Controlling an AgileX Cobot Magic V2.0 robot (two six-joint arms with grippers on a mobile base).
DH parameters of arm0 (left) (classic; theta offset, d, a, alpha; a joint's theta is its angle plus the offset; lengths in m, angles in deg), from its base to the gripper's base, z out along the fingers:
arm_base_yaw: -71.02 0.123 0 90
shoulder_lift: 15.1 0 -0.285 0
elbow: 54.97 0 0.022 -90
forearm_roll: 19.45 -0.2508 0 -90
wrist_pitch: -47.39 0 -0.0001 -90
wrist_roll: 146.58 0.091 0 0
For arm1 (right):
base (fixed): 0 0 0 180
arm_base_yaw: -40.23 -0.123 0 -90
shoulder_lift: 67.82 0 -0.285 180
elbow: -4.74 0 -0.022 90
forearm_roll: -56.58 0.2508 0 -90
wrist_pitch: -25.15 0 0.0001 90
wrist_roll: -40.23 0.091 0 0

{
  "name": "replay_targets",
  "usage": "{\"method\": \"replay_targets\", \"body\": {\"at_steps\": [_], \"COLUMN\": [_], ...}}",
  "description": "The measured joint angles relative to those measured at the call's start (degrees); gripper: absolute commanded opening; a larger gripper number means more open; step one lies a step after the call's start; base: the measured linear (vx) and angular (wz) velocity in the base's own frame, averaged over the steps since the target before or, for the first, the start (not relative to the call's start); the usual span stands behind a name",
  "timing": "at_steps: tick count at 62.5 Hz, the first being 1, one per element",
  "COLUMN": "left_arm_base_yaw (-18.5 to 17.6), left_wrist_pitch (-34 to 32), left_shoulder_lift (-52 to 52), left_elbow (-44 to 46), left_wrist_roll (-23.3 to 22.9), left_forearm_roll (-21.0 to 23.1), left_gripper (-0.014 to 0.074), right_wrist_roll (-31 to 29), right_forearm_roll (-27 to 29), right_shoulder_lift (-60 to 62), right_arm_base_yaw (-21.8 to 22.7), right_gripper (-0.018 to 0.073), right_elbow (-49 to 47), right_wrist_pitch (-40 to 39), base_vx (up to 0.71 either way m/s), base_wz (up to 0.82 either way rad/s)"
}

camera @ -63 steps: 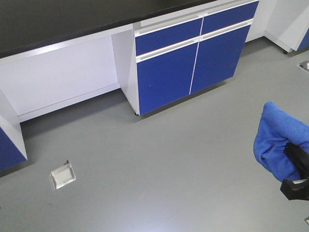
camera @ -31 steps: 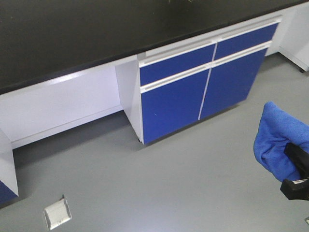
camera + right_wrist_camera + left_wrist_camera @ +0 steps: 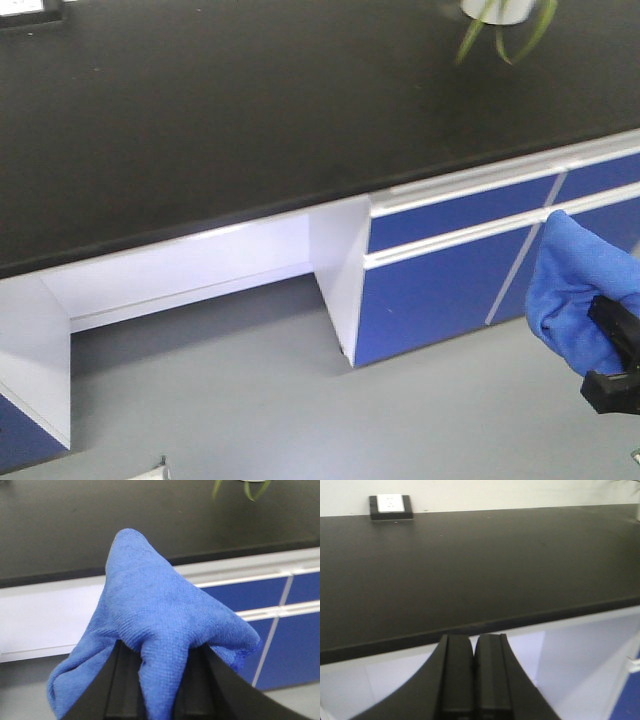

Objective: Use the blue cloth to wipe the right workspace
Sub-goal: 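Drive the base up to the other black countertop, cloth held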

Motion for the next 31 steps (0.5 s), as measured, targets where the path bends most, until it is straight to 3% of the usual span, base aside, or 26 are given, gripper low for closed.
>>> {"method": "replay_targets", "body": {"at_steps": [31], "left_arm_base_yaw": [0.0], "left_wrist_pitch": [0.0], "left_shoulder_lift": [0.0], "left_elbow": [0.0], "left_wrist_roll": [0.0], "left_forearm_roll": [0.0], "left_gripper": [-0.0006], "right_wrist_roll": [0.0], "right_forearm_roll": [0.0], "right_shoulder_lift": [0.0], "right_arm_base_yaw": [0.0], "right_gripper": [0.0], "right_elbow": [0.0], "right_wrist_pitch": [0.0], "base_vx": [0.31], "base_wz": [0.42]}}
